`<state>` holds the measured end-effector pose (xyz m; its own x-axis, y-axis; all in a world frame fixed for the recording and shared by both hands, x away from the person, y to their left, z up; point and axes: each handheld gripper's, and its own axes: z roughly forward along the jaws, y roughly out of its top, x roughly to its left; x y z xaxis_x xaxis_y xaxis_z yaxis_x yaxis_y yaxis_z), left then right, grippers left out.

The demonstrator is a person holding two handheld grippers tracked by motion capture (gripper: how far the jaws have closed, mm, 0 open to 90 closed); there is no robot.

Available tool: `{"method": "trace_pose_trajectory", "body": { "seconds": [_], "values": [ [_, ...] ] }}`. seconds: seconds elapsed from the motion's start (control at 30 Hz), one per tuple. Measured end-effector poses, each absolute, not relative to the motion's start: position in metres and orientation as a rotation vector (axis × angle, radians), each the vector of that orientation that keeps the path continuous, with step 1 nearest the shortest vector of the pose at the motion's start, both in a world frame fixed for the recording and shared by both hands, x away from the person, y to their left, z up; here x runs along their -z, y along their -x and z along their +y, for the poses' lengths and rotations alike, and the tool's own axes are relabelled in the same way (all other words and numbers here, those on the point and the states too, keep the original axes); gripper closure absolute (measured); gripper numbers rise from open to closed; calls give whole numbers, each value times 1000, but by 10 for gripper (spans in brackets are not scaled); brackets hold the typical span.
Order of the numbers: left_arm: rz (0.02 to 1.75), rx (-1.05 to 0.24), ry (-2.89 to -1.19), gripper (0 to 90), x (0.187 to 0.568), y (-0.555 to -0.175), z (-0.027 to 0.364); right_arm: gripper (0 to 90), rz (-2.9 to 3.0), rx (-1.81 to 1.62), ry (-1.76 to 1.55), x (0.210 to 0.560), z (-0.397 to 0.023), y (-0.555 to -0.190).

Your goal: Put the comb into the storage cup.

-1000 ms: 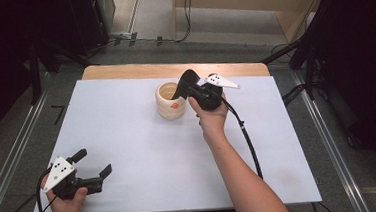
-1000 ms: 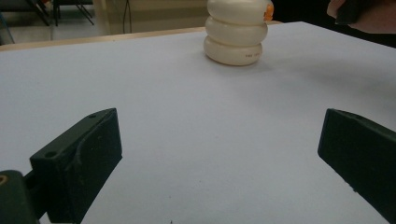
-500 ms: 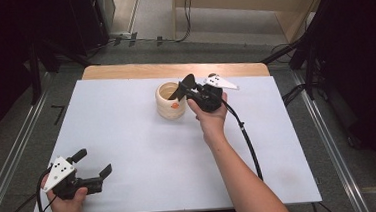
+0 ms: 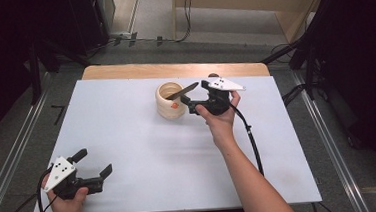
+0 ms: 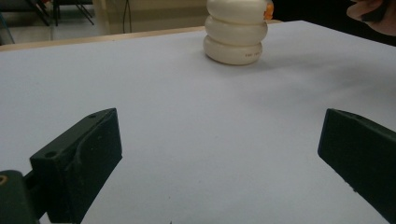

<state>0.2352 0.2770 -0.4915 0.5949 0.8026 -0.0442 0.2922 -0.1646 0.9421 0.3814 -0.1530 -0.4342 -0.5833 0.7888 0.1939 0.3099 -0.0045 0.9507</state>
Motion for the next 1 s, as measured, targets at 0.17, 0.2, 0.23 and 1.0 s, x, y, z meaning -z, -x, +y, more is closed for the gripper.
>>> {"method": "trace_pose_trajectory", "body": {
  "seconds": [0.17, 0.2, 0.23, 1.0],
  "values": [
    [907, -587, -1731, 0, 491, -235, 276, 0, 1872, -1620, -1096, 430, -160, -372],
    [907, -587, -1731, 0, 491, -235, 276, 0, 1871, -1619, -1091, 430, -162, -369],
    [907, -586, -1731, 0, 491, -235, 276, 0, 1868, -1619, -1087, 429, -164, -367],
    [902, -589, -1737, 0, 492, -235, 275, 0, 1848, -1622, -1038, 437, -190, -330]
  ]
}}
